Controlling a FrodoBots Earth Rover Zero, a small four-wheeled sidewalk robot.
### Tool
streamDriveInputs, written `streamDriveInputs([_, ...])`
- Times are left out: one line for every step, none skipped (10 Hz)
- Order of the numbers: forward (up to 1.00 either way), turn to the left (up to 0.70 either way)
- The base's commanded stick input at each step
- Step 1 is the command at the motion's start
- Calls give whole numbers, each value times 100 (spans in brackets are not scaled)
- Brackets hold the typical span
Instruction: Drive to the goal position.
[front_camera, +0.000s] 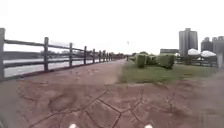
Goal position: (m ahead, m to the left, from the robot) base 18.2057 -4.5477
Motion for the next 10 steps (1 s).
streamDriveInputs([97,0])
streamDriveInputs([97,0])
streamDriveInputs([97,0])
streamDriveInputs([97,0])
streamDriveInputs([97,0])
streamDriveInputs([97,0])
streamDriveInputs([97,0])
streamDriveInputs([97,0])
streamDriveInputs([97,0])
streamDriveInputs([97,0])
